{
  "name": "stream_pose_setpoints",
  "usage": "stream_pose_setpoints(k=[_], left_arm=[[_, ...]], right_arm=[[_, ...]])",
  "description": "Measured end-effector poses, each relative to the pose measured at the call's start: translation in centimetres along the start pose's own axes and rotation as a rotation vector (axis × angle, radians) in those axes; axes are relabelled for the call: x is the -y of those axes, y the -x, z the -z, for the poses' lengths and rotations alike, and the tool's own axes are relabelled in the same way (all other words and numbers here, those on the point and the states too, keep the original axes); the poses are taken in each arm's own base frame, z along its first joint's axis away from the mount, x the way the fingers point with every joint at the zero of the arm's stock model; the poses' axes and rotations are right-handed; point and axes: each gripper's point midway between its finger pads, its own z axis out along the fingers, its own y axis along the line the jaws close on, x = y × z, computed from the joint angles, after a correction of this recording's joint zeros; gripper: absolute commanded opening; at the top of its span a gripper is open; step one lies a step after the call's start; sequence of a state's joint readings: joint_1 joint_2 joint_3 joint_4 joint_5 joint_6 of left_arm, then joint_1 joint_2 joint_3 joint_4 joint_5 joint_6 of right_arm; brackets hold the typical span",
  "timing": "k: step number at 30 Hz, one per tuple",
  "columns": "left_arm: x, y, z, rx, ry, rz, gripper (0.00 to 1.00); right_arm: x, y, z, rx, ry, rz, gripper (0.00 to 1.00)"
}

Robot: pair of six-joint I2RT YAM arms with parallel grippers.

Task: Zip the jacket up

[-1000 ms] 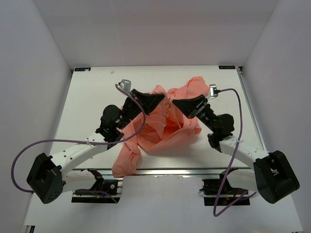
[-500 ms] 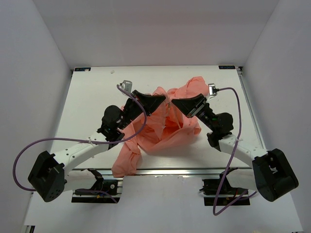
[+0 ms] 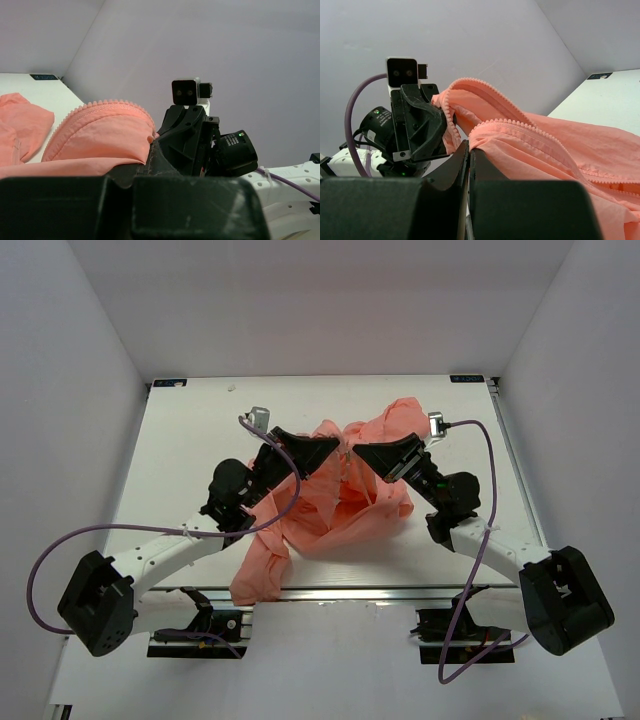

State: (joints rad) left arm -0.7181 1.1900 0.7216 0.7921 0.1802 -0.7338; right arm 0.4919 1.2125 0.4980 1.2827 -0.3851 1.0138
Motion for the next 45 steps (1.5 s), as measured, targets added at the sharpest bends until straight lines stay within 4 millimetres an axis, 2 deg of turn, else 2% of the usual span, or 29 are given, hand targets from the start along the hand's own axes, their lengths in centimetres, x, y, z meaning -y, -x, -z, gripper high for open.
stream_pose_setpoints(k=[21,29,45], left_arm=[[-0.39,0.23,0.22,0.014,0.005,0.031,0.0],[-0.76,-0.62,0.01,-0.009,0.001,0.045,0.0],[-0.37,-0.66,0.17,-0.006,-0.022,0.06,0.0]], right_arm=[[-0.08,-0.12,0.03,-0.007,0.004,0.0,0.0],[-0.16,-0.03,-0.04,-0.005,0.007,0.002,0.0],[-0.08,0.11,-0.07,0.002,0.002,0.001,0.0]])
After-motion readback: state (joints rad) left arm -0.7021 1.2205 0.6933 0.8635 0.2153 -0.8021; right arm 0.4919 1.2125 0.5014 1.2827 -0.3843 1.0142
